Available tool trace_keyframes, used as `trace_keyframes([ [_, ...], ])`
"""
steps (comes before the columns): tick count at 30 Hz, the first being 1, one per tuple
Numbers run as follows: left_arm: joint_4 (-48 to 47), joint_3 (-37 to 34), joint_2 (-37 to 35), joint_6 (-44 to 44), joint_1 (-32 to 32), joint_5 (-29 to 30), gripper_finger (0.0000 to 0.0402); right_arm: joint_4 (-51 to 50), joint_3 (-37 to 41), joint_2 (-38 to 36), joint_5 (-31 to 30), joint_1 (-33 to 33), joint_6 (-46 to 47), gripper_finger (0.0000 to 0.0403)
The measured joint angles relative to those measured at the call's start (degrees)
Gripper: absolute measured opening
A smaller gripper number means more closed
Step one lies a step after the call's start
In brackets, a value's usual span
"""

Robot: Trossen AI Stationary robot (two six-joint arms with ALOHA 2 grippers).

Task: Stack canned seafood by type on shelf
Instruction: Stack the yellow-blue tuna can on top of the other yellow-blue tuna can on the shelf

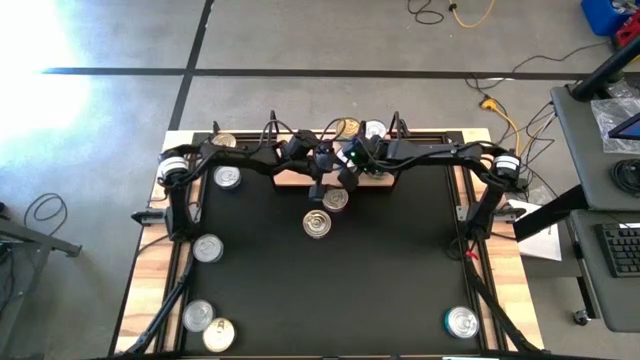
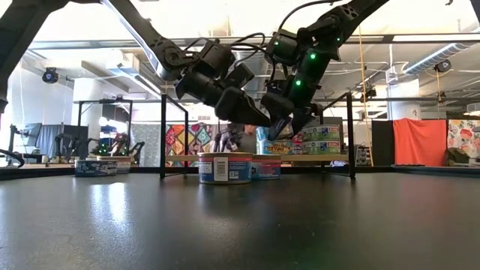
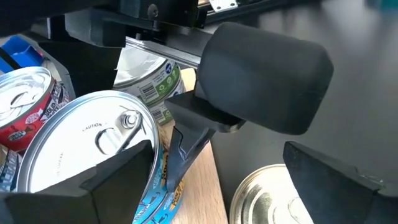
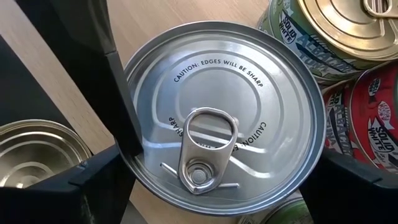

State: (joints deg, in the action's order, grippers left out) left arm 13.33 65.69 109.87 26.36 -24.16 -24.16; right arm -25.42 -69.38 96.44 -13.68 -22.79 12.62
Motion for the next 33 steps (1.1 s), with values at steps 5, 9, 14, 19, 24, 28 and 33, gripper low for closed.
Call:
trace_keyframes([
  [5, 0.1, -0.2, -0.8, -0.6, 0.0, -0.4, 0.0364, 0.4, 0.0, 0.0, 0.6, 0.0, -0.7, 0.0369],
  [9, 0.9, 0.2, -0.3, -0.9, 0.2, -1.4, 0.0367, 0.7, 0.0, 0.0, 0.7, 0.0, -0.8, 0.0369],
  [14, 2.6, 0.9, 1.1, -2.0, 0.9, -1.8, 0.0367, 0.4, 0.0, 0.1, 0.4, 0.0, -1.5, 0.0369],
  [19, 3.4, 0.9, 1.1, -2.8, 0.6, -0.8, 0.0367, 0.7, 0.0, 0.2, 0.3, 0.0, -1.0, 0.0369],
  [24, 3.3, 1.3, 0.2, -3.7, 0.4, -0.7, 0.0367, 0.9, 0.0, 0.2, 0.7, 0.0, -0.8, 0.0369],
  [28, 3.3, 2.3, -0.1, -3.5, 0.4, -0.6, 0.0367, 0.7, 0.0, 0.2, 1.3, 0.0, -2.1, 0.0369],
  [33, 6.1, 4.6, 3.6, -5.1, 0.3, -3.0, 0.0367, -0.3, 0.0, 0.1, 0.8, -0.1, -4.9, 0.0369],
])
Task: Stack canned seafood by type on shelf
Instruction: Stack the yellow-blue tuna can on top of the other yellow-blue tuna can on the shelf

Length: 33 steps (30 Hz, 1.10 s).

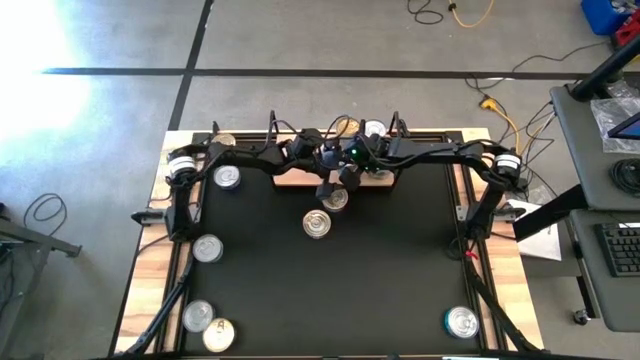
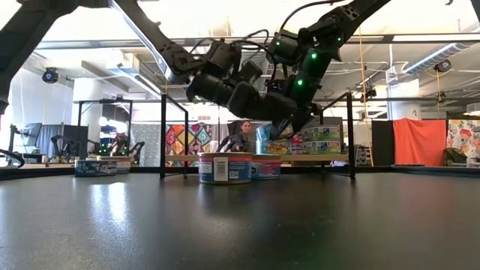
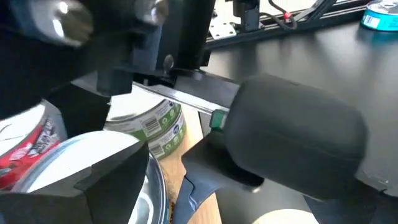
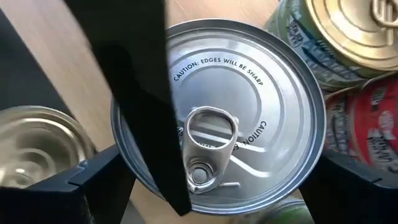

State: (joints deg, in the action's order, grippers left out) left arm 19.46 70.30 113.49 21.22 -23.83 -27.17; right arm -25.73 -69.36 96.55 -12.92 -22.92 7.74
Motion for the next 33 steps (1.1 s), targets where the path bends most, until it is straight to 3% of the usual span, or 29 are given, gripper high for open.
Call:
trace_keyframes([
  [8, 1.3, 2.9, 4.2, -2.9, -0.2, -1.3, 0.0367, -1.9, 0.0, -0.2, -0.5, -0.2, -2.2, 0.0369],
  [20, -9.5, 3.9, 0.1, -2.3, -0.6, 0.1, 0.0367, -0.9, -0.7, -0.4, 1.7, -0.2, -2.7, 0.0369],
  [33, -14.6, 3.7, -5.1, -5.6, -0.7, 2.2, 0.0367, -2.8, -1.1, -0.8, 2.0, -0.1, -1.3, 0.0368],
])
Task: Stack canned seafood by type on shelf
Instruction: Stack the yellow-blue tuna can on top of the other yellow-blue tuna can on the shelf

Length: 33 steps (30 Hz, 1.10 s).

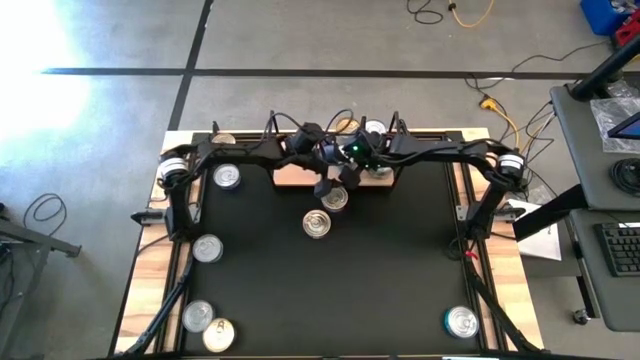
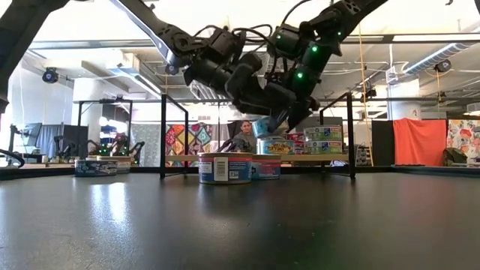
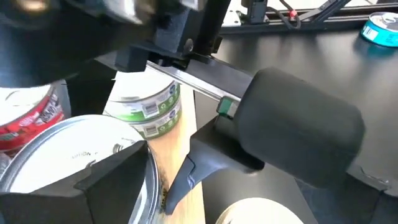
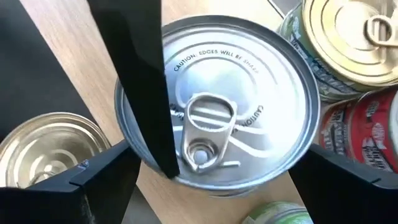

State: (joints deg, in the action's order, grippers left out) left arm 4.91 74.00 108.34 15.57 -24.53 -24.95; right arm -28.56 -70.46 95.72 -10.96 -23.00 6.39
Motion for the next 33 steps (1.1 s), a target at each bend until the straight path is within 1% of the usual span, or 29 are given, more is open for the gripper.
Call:
trace_keyframes([
  [7, 1.5, 0.0, 1.1, 4.9, 0.0, 0.8, 0.0367, -1.0, 0.2, 0.1, 0.5, 0.0, -2.9, 0.0368],
  [15, 2.6, 0.0, 3.6, 6.9, 0.1, 0.1, 0.0367, -2.7, 0.4, 0.4, 0.3, 0.0, -4.2, 0.0368],
  [20, 2.4, 0.1, 3.8, 6.9, -0.2, 2.1, 0.0367, -3.3, 0.5, 0.3, 0.5, 0.2, -4.3, 0.0368],
  [22, 2.1, 0.1, 3.8, 7.3, -0.2, 2.5, 0.0367, -4.6, -0.3, 0.3, 0.0, 0.2, -3.7, 0.0368],
  [25, 1.7, 0.3, 3.8, 7.3, -0.4, 2.5, 0.0367, -6.4, -2.4, 0.3, -2.3, 0.2, -3.3, 0.0368],
  [28, 1.2, 0.5, 3.2, 7.6, -0.5, 2.5, 0.0367, -7.6, -4.8, 0.2, -2.5, 0.2, -2.9, 0.0368],
  [33, 0.0, 0.5, 0.3, 8.9, -0.6, 2.3, 0.0367, -7.6, -7.8, 0.1, -2.5, -0.2, -3.0, 0.0368],
])
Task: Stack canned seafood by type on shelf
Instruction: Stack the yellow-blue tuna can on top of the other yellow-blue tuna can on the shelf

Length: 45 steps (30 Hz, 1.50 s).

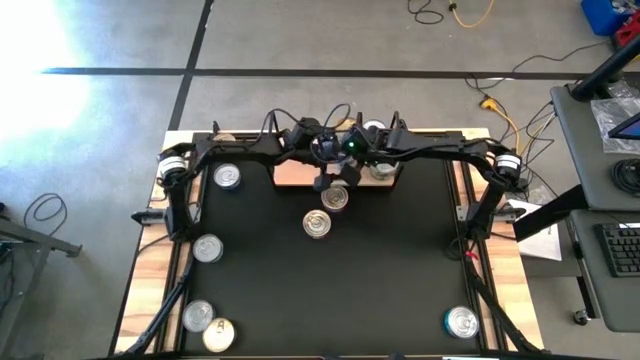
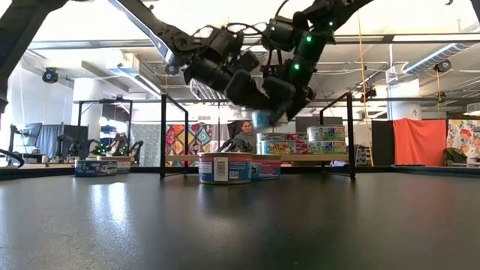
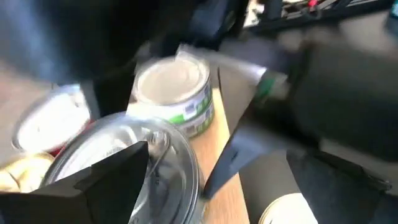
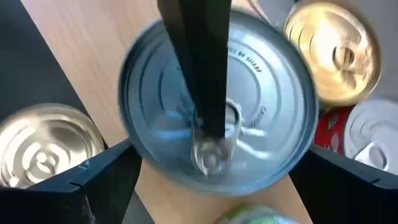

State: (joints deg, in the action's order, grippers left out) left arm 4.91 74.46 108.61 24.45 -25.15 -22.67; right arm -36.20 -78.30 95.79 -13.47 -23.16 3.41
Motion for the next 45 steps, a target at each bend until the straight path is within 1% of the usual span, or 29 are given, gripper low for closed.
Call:
trace_keyframes([
  [6, -0.9, 0.0, -0.8, 0.8, -0.4, -0.8, 0.0367, -1.4, 0.4, 0.4, -0.1, -1.9, 2.4, 0.0368],
  [15, -2.1, 0.0, -0.9, -0.3, -0.6, -2.0, 0.0367, -4.4, 0.8, -0.2, 0.0, -1.3, 3.0, 0.0368],
  [18, -3.8, -0.1, -2.5, -1.8, -1.3, -2.0, 0.0366, -5.3, 0.1, -1.3, 0.3, -1.3, 3.0, 0.0368],
  [22, -5.3, -0.3, -7.0, -3.1, -2.5, -1.9, 0.0366, -4.9, -1.5, -2.6, 0.5, -1.0, 2.9, 0.0368],
  [24, -6.4, -0.3, -8.9, -4.1, -3.2, 0.2, 0.0366, -4.9, -2.5, -3.1, 0.5, -0.7, 2.1, 0.0368],
  [27, -8.4, -0.3, -10.1, -5.5, -4.7, 5.8, 0.0366, -5.3, -3.5, -4.0, 0.6, -0.2, 1.4, 0.0368],
  [31, -12.5, -0.3, -9.3, -9.0, -6.9, 11.9, 0.0365, -5.6, -4.7, -6.9, 0.4, 1.3, 2.6, 0.0368],
  [35, -14.1, 0.1, -7.7, -11.7, -8.1, 20.8, 0.0353, -5.4, -4.9, -11.3, -0.7, 4.5, 6.3, 0.0368],
  [37, -16.6, 1.8, -6.7, -10.9, -8.2, 23.4, 0.0330, -5.5, -4.9, -13.3, -2.3, 6.5, 8.9, 0.0368],
  [39, -20.1, 4.0, -6.1, -10.4, -8.0, 25.0, 0.0289, -5.5, -4.9, -15.1, -4.3, 8.7, 11.1, 0.0368],
  [41, -22.8, 6.1, -4.9, -10.2, -7.5, 25.6, 0.0231, -5.5, -4.9, -16.6, -6.1, 10.6, 13.3, 0.0368],
  [45, -26.4, 9.1, -2.3, -11.8, -7.2, 26.3, 0.0083, -5.6, -4.9, -18.1, -6.7, 13.7, 17.1, 0.0368],
])
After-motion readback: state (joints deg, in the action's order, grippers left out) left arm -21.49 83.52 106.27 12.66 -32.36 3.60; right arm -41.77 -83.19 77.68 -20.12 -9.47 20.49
